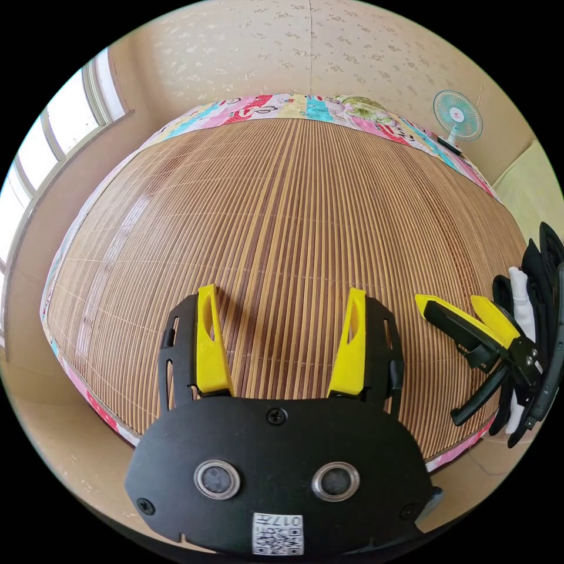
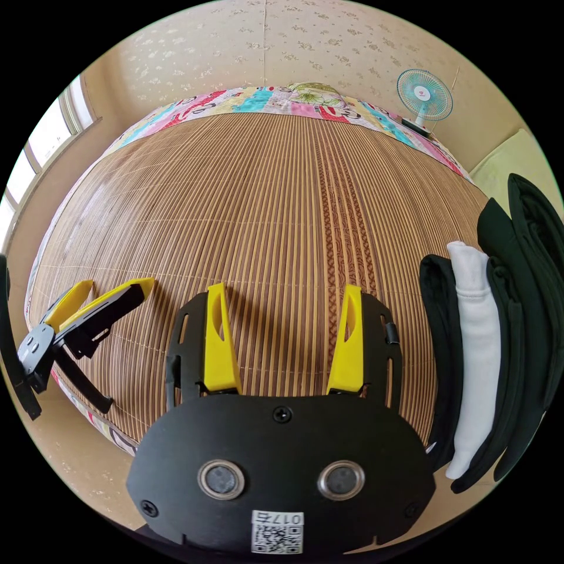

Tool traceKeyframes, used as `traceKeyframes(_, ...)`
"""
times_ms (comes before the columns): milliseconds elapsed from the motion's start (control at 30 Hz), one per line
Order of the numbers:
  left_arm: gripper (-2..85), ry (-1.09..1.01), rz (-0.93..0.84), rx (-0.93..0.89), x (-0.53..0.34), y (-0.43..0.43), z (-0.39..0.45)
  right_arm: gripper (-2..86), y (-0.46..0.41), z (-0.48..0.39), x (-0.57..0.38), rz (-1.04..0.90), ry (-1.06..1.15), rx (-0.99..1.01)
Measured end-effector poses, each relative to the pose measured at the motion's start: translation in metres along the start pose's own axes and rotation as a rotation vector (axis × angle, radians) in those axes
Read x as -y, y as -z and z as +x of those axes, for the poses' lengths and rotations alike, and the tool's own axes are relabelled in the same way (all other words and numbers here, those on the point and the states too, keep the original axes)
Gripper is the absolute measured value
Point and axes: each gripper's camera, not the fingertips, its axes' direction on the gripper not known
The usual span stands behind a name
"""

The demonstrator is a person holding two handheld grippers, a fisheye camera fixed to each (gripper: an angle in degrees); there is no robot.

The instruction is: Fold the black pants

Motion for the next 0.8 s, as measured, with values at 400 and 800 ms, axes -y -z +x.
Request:
traceKeyframes(400,28.6,0.001,0.0,0.001,0.0005,-0.0025,0.0003,25.4,-0.0012,-0.0016,-0.0001,0.0,-0.002,-0.001)
traceKeyframes(800,28.5,0.002,0.001,0.001,0.0025,-0.0065,-0.0014,25.4,-0.0029,-0.0019,-0.0008,0.0,-0.005,-0.002)
